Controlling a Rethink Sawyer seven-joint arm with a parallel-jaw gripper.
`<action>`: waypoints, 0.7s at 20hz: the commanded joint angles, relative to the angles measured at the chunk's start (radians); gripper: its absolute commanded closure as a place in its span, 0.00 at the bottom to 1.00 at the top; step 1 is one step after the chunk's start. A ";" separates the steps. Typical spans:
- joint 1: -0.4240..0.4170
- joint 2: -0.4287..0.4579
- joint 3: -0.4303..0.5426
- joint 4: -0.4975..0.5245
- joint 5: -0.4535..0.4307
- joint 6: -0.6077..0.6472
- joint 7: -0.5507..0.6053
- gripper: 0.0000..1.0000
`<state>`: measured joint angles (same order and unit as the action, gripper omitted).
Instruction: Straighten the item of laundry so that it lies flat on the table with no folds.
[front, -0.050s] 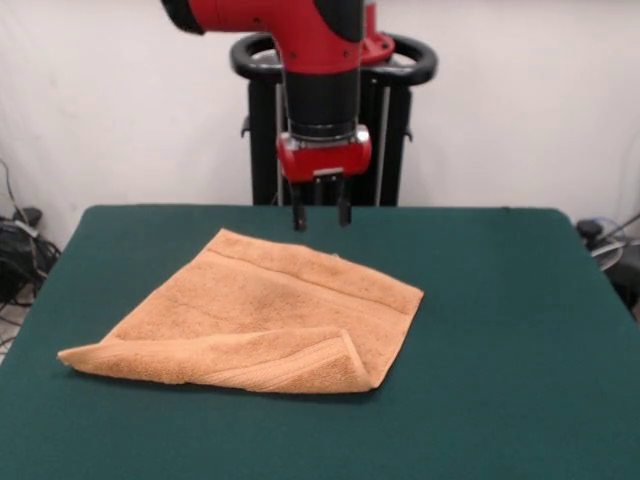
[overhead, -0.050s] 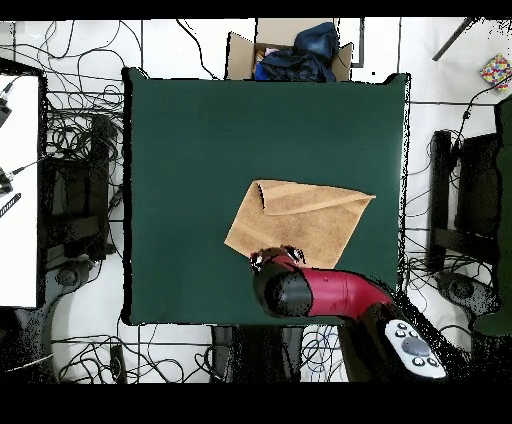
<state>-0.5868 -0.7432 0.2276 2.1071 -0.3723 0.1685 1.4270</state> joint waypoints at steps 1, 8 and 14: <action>0.024 0.059 -0.024 -0.145 0.095 0.056 0.195 0.00; 0.168 0.095 -0.080 -0.316 0.189 0.217 0.221 0.00; 0.210 0.180 -0.089 -0.388 0.220 0.169 0.206 0.00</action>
<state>-0.4278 -0.6745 0.1624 1.8884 -0.2310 0.2647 1.4270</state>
